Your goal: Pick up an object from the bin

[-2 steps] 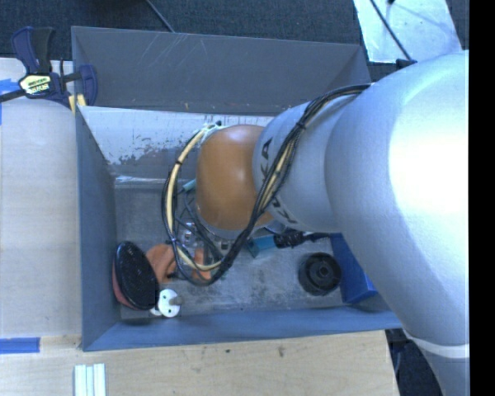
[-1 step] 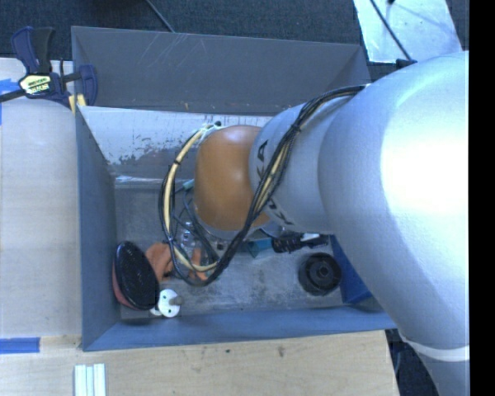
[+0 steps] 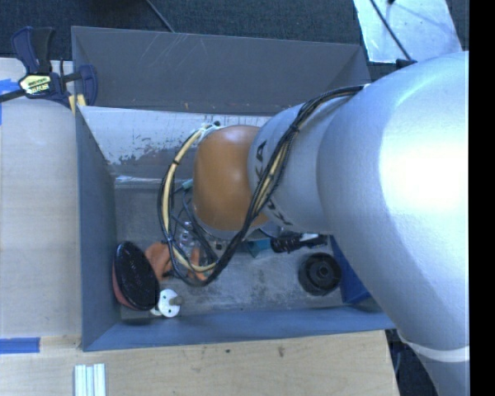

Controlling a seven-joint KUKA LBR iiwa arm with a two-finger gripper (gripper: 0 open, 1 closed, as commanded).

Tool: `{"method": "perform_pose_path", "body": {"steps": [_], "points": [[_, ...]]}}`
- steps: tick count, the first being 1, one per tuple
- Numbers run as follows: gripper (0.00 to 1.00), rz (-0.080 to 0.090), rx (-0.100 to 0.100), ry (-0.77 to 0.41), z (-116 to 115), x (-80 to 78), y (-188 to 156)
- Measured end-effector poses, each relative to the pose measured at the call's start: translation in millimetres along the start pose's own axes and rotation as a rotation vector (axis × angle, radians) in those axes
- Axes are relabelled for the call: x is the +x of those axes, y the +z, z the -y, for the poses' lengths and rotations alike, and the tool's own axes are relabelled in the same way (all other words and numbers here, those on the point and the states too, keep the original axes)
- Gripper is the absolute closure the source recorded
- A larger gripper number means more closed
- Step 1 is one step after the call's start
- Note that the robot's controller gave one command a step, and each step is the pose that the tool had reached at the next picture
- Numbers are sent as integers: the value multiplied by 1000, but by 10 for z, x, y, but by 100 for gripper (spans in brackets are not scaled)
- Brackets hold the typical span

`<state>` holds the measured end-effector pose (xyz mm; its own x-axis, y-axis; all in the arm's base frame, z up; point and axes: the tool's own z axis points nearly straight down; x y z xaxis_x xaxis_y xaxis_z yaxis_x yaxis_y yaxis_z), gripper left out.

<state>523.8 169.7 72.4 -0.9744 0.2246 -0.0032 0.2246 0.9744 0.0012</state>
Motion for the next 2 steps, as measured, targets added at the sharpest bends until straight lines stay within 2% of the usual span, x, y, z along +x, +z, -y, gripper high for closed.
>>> {"method": "perform_pose_path", "body": {"steps": [2], "points": [[100, -6, 3, -35, 21, 11, -211]]}}
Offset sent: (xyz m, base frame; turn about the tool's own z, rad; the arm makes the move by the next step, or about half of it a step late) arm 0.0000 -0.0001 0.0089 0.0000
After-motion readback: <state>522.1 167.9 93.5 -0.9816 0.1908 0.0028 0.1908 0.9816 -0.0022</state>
